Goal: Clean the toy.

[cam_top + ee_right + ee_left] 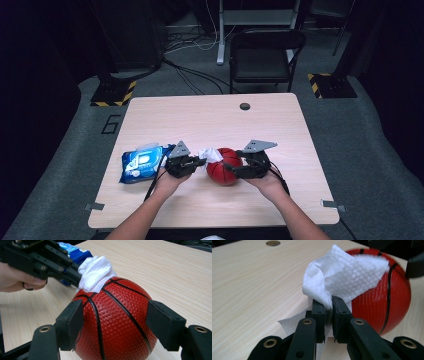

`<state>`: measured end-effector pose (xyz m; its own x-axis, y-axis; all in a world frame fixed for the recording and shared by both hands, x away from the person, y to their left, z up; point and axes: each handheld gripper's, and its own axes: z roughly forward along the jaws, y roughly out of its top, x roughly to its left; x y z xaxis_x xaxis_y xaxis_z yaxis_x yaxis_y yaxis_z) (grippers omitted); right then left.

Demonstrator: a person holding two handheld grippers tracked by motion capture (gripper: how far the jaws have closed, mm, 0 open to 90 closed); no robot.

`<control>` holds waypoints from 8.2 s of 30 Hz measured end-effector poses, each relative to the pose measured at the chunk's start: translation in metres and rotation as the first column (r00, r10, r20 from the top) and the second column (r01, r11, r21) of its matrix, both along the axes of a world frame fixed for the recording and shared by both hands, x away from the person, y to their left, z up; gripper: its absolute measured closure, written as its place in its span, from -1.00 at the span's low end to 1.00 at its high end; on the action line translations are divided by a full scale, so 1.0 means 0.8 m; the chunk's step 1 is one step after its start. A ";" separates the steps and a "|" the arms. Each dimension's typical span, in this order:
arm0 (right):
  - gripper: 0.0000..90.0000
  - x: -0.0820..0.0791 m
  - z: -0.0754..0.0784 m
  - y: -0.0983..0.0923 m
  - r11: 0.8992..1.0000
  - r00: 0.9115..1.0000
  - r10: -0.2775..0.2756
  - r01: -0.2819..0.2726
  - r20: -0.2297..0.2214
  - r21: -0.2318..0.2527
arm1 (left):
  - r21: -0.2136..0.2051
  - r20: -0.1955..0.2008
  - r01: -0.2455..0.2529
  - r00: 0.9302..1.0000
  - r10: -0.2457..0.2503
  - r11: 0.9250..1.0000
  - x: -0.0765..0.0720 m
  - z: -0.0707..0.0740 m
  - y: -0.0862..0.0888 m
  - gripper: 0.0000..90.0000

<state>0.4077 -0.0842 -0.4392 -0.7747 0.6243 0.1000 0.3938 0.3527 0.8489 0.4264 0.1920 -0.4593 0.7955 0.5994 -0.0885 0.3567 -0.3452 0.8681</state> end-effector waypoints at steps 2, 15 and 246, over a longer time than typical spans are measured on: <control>-0.34 0.000 0.000 0.001 1.000 1.000 0.004 -0.004 0.003 0.001 | 0.003 0.005 0.008 1.000 -0.008 1.000 0.003 0.006 -0.004 0.82; -0.34 -0.005 -0.001 0.006 1.000 0.999 0.015 -0.014 0.032 -0.016 | 0.048 0.050 0.101 0.993 -0.104 0.994 0.020 0.045 -0.070 0.82; 0.50 -0.004 0.007 -0.050 0.997 0.995 0.052 -0.046 0.082 -0.067 | -0.040 -0.122 0.171 0.977 -0.174 0.984 0.010 -0.003 -0.058 -0.95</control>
